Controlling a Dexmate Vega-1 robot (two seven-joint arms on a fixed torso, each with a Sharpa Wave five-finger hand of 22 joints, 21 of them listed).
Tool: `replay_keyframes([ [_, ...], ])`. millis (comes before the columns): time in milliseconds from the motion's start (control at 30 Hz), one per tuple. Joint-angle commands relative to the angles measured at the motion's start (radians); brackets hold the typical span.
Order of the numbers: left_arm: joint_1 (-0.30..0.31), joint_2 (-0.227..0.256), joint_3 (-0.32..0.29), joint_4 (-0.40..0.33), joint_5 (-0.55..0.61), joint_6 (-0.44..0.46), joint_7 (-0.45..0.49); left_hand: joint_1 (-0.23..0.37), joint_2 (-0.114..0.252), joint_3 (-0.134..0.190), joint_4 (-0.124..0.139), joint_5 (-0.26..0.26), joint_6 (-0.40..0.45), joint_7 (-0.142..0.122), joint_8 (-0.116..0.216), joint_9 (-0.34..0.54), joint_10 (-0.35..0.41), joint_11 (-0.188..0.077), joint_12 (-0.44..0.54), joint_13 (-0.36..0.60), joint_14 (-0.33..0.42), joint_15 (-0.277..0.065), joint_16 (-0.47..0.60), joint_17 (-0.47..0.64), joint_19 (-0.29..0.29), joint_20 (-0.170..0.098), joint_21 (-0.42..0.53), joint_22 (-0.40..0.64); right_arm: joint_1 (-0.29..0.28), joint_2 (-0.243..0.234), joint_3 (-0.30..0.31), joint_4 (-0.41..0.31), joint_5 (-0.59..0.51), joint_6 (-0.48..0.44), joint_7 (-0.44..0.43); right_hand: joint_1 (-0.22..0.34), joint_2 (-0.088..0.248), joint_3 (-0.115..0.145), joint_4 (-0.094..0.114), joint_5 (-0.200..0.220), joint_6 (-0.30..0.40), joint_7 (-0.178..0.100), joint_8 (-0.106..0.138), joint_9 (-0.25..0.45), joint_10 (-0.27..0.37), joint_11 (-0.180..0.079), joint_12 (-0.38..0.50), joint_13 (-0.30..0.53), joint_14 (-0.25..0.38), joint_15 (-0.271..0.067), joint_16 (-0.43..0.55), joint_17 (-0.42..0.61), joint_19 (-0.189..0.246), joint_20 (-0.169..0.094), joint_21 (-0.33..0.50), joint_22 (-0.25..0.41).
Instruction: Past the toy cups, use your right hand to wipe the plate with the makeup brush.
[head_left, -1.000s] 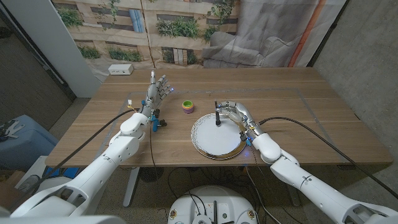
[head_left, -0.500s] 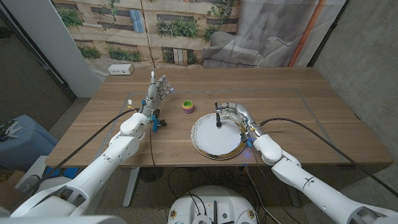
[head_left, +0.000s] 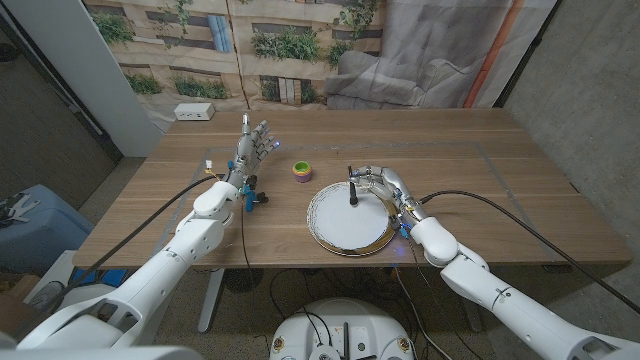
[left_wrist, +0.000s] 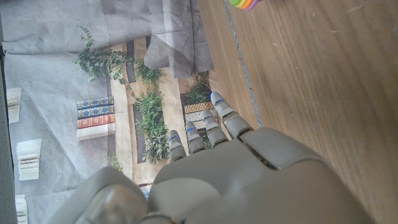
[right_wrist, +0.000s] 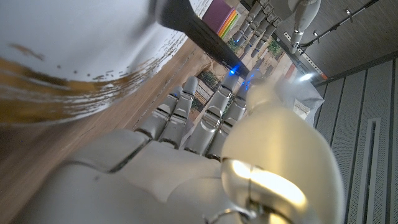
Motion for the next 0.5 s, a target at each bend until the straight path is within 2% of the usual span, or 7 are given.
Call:
replay_keyframes([
  [33, 0.000, 0.000, 0.000, 0.000, 0.000, 0.000, 0.000, -0.001, 0.015, -0.001, 0.007, 0.004, -0.002, -0.008, 0.004, 0.002, 0.000, -0.012, 0.007, 0.003, 0.007, -0.013, 0.003, 0.002, 0.008, 0.000, 0.007, 0.005, -0.025, -0.016, 0.014, -0.030, -0.002, -0.013, -0.016, 0.010, 0.003, -0.004, 0.001, 0.004, 0.012, -0.004, 0.003, 0.002, 0.001, -0.001, 0.002, 0.004, -0.001, -0.162, -0.003, 0.003, -0.002, -0.034, 0.001, 0.005],
  [500, 0.000, 0.000, 0.000, 0.000, 0.000, 0.000, 0.000, -0.001, 0.015, -0.001, 0.007, 0.004, -0.002, -0.008, 0.004, 0.002, 0.000, -0.010, 0.007, 0.003, 0.007, -0.014, 0.003, 0.002, 0.007, 0.000, 0.006, 0.005, -0.048, -0.033, 0.027, -0.051, 0.000, -0.035, -0.029, 0.011, 0.004, -0.005, 0.000, 0.005, 0.014, -0.004, 0.002, 0.002, 0.000, -0.001, 0.001, 0.005, -0.002, -0.162, -0.003, 0.004, -0.002, -0.034, 0.001, 0.005],
])
